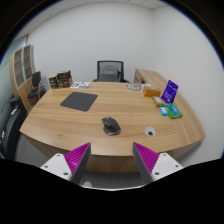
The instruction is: Arrange mouse
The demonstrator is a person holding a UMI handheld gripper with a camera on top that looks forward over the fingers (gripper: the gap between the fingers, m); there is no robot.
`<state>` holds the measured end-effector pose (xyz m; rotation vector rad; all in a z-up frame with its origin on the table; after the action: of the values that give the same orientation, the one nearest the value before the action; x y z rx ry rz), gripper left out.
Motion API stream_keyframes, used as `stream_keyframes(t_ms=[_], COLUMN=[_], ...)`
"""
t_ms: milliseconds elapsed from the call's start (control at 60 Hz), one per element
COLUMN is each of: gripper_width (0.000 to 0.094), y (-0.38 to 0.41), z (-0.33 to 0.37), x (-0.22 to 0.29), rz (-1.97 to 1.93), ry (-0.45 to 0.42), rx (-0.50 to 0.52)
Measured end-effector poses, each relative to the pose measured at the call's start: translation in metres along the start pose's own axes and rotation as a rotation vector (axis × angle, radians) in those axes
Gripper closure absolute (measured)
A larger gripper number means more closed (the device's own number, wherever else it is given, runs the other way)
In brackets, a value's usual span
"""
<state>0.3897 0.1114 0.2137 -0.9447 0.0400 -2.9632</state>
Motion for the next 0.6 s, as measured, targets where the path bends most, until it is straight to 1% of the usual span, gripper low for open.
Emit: stream_keyframes(t_ms=[317,600], gripper_width=[0.0079,0.0074], y=[-0.002,-0.001], z=[-0.104,-0.192], x=[0.033,0.063], rz=[-0.010,0.023], ry=[0.002,0.039], rx=[-0.021,-0.054])
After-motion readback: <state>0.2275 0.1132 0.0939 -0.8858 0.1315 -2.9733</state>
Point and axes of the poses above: the point between the fingertips, and its own axes, seen from behind it with the camera up: y to the left, x up, z backward, against the way the camera looks, the point moved 7 cm from there along z, backward, against the way the camera looks, and after that the axes turned 12 degrees about y, right-handed, at the moved point
